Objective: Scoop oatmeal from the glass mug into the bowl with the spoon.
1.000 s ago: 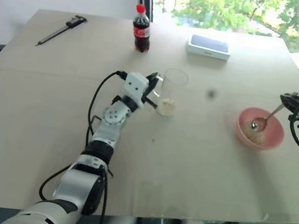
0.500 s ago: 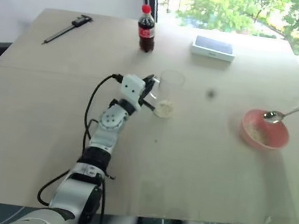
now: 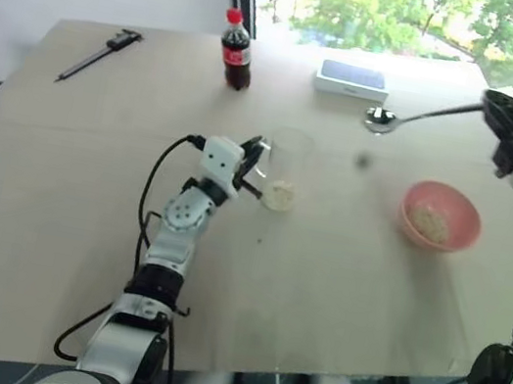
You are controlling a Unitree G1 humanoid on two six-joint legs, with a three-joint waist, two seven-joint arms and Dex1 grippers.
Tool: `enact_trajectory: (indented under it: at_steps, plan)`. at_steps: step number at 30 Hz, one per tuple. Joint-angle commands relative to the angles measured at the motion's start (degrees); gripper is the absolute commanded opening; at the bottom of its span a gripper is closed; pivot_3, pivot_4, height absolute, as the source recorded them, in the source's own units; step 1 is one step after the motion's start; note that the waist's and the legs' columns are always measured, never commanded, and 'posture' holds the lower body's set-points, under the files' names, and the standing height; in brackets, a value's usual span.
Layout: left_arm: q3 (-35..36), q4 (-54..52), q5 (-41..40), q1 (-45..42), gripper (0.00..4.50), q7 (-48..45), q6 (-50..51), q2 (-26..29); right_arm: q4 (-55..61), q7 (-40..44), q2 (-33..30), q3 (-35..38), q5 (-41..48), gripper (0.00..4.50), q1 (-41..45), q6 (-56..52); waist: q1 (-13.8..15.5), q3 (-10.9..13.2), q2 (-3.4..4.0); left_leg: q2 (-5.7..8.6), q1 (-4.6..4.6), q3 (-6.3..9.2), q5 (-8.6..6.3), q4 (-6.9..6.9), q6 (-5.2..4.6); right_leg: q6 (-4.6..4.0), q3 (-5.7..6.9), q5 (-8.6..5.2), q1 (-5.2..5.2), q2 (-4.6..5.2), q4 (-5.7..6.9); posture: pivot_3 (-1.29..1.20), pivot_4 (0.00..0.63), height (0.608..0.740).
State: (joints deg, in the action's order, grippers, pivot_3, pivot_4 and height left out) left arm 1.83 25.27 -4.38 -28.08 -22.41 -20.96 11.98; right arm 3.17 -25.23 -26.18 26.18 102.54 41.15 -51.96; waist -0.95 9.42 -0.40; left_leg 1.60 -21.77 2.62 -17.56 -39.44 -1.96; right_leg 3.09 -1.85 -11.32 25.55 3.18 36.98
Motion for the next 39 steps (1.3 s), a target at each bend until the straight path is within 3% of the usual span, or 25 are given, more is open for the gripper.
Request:
enact_trajectory:
  at_steps: [1,10,25,26,28,32,39]
  plan:
    - [0.8,-5.4,0.1,1.2,0.01,1.4,0.2,0.8,-0.2,3.4,1.7,-5.6,-2.6,0.0,3.2,-0.2,0.1,0.0,0.0,0.0,-0.02,0.01,0.0,0.0,0.0,0.0,0.01,0.0,0.01,0.01,-0.02,0.0,0.15,0.74]
    - [1.8,-12.8,-0.5,6.0,0.01,2.5,3.2,2.7,-4.1,11.5,5.7,-14.6,-10.5,0.0,8.6,-2.3,0.1,0.0,0.01,0.03,-0.17,0.16,0.11,0.0,0.19,0.0,0.2,0.0,0.12,0.06,-0.1,0.0,0.15,0.74]
    - [0.9,-18.3,2.8,11.6,0.01,6.4,3.6,2.5,-2.5,31.4,6.7,-26.8,-36.9,0.0,14.6,-3.6,0.1,0.0,0.01,0.06,-0.18,0.21,0.12,0.0,0.21,-0.01,0.26,0.0,0.13,0.09,-0.12,0.0,0.15,0.74]
    - [0.8,-18.3,2.9,11.7,0.0,6.6,3.5,2.4,-2.1,32.4,6.8,-27.1,-38.0,0.74,14.7,-3.6,0.1,0.0,0.01,0.06,-0.18,0.22,0.12,0.0,0.22,-0.01,0.26,0.0,0.13,0.09,-0.12,0.0,0.15,0.74]
    - [0.8,-18.3,2.7,11.8,0.0,7.0,3.2,2.0,-2.4,32.1,7.9,-25.5,-38.4,1.32,15.1,-3.5,0.1,0.0,0.01,0.07,-0.18,0.22,0.12,0.0,0.22,-0.01,0.26,0.0,0.13,0.1,-0.12,0.0,0.15,0.74]
    - [1.1,-18.0,2.2,12.1,0.0,7.1,2.5,2.0,-5.4,31.0,8.8,-21.3,-40.8,3.11,16.7,-2.0,0.1,0.0,0.01,0.08,-0.17,0.24,0.12,0.0,0.23,-0.01,0.29,0.0,0.13,0.14,-0.1,0.0,0.15,0.74]
    - [1.2,-17.0,2.0,12.1,0.0,6.7,1.1,2.2,-5.7,31.5,9.4,-18.4,-44.0,3.11,15.8,-2.3,0.1,0.0,0.01,0.11,-0.18,0.25,0.13,0.02,0.24,-0.01,0.31,0.0,0.13,0.19,-0.12,0.0,0.15,0.74]
